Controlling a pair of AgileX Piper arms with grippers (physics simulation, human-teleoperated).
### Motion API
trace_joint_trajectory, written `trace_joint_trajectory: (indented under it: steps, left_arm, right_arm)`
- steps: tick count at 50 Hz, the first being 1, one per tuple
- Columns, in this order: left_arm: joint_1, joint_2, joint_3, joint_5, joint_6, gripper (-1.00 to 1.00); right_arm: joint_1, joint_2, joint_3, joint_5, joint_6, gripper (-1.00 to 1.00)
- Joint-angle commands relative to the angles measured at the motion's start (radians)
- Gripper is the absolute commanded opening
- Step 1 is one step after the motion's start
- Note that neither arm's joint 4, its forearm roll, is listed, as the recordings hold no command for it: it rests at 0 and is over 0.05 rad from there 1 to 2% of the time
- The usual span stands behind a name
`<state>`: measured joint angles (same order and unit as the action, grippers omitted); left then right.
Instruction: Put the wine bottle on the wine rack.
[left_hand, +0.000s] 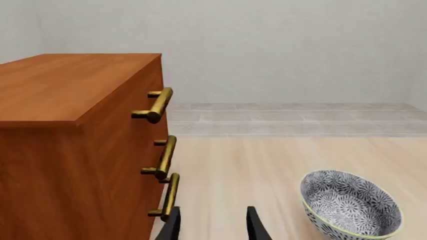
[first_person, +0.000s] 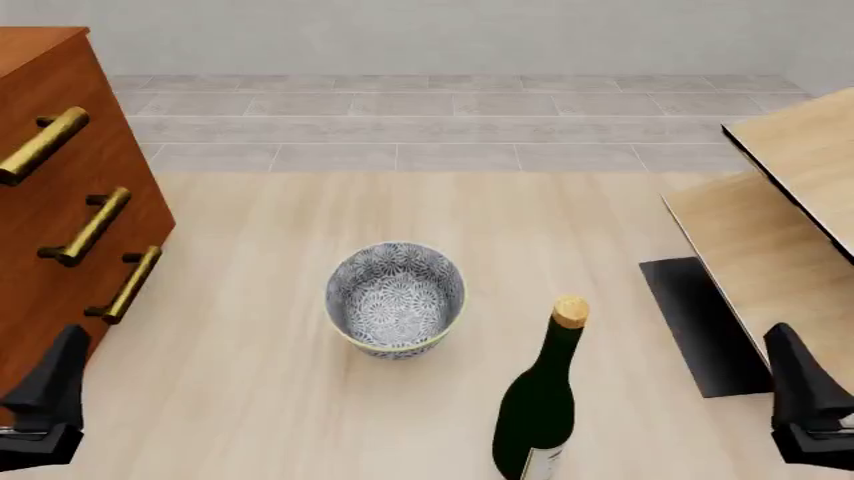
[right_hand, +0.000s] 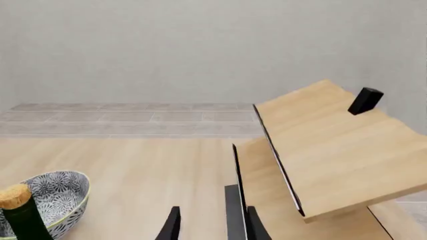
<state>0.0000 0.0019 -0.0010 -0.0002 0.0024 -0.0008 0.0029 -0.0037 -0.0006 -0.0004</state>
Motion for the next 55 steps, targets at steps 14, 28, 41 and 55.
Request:
trace_joint_trajectory:
  steps: [14,28,41,55]
  left_arm:
    - [-0.001,0.009,-0.002,0.000,0.004,1.00]
    - [0.002,0.020,0.001,-0.010,0.006,1.00]
    - [0.001,0.030,0.000,-0.005,0.005,1.00]
    - [0.002,0.037,0.001,0.008,0.011,1.00]
  right_arm:
    - [0.110,0.107,-0.083,-0.006,0.002,1.00]
    - [0.218,0.179,-0.145,-0.003,0.003,1.00]
    - [0.297,0.241,-0.153,0.010,0.020,1.00]
    - [0.370,0.257,-0.191,0.044,0.033,1.00]
